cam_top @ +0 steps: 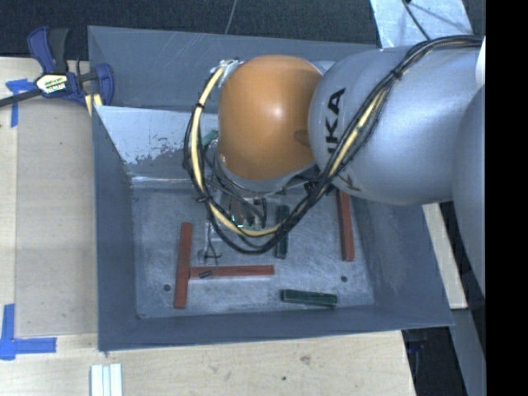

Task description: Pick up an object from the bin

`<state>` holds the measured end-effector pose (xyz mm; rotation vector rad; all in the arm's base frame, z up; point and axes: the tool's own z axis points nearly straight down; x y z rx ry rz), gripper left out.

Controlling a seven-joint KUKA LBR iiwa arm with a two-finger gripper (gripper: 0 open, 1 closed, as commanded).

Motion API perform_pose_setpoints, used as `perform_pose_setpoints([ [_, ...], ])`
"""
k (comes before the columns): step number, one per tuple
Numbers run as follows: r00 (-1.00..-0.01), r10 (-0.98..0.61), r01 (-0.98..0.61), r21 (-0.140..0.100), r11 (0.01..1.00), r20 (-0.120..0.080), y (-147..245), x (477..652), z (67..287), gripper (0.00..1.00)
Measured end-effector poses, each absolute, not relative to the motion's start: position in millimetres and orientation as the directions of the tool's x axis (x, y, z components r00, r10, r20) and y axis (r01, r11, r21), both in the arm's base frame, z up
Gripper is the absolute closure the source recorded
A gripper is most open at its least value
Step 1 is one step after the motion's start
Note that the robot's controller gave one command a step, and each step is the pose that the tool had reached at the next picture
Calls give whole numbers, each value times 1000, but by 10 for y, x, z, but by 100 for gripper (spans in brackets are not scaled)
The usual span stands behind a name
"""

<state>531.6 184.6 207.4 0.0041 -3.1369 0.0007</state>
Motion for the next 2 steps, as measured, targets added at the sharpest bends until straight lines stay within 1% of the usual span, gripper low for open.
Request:
perform_pose_setpoints([
  [1,-998,-56,-56,2,998,-10,1805,5337,1765,0],
  [2,-990,-143,-143,0,990,-6,1730,5308,1147,0],
])
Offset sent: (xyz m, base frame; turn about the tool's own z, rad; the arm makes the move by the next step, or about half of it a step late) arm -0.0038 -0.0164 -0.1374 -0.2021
